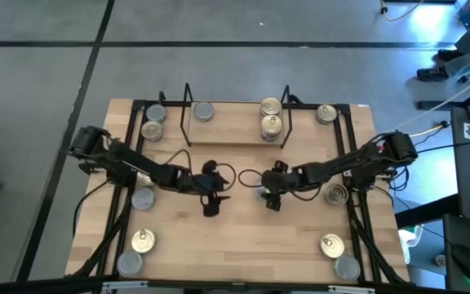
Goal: Stack canned seafood by type on shelf
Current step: Stack the green tuna can on top of the other green tuna can on the shelf
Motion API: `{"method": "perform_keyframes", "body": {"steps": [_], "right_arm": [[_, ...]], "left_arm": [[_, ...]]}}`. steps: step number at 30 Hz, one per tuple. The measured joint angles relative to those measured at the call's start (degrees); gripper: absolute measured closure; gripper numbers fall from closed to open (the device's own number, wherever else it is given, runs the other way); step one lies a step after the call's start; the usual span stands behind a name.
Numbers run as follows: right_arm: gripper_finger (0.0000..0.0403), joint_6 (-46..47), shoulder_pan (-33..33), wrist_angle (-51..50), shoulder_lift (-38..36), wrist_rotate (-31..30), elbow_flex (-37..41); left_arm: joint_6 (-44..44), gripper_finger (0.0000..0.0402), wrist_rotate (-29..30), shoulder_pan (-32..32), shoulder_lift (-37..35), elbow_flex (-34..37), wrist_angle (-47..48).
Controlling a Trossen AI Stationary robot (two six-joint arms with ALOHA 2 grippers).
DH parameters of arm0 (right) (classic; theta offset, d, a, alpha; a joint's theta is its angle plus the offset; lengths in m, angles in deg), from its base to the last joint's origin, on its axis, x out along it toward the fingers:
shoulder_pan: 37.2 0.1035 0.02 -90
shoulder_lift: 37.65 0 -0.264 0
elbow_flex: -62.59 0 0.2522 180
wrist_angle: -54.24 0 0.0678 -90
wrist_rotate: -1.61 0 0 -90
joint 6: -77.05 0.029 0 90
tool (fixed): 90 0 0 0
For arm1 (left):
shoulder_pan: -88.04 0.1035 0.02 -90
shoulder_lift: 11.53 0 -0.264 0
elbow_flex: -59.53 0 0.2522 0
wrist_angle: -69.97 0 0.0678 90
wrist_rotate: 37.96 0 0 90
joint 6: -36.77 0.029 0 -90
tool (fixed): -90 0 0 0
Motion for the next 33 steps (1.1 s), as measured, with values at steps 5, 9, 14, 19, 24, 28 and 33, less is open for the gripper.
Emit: {"method": "perform_keyframes", "body": {"steps": [5, 9, 14, 19, 24, 28, 33], "right_arm": [[0.0123, -3.8, 0.0, 7.4, 2.5, 0.1, 0.1], [0.0123, -7.1, 0.0, 12.2, 2.7, 0.3, -0.2], [0.0123, -11.8, 0.0, 4.6, -1.5, 0.0, -3.2], [0.0123, -12.3, 0.0, -4.4, -10.2, -0.4, -3.5], [0.0123, -12.0, 0.0, -7.2, -16.0, -0.6, -1.0], [0.0123, -11.8, 0.0, -6.3, -16.9, -1.2, 1.6], [0.0123, -11.9, 0.0, -2.7, -16.5, -1.3, 3.9]], "left_arm": [[-0.5, 0.0153, 0.0, 0.0, 7.5, -2.9, -6.2], [1.0, 0.0153, -0.7, 1.0, 12.3, -7.8, -6.3], [2.4, 0.0153, -3.4, 2.3, 13.8, -13.0, -4.4], [3.2, 0.0153, -7.7, 5.0, 14.3, -15.0, -3.1], [4.9, 0.0153, -12.5, 7.8, 17.7, -15.0, -7.4], [7.2, 0.0153, -13.8, 8.5, 19.6, -15.1, -10.9], [8.8, 0.0153, -14.1, 9.1, 21.8, -15.0, -11.5]]}}
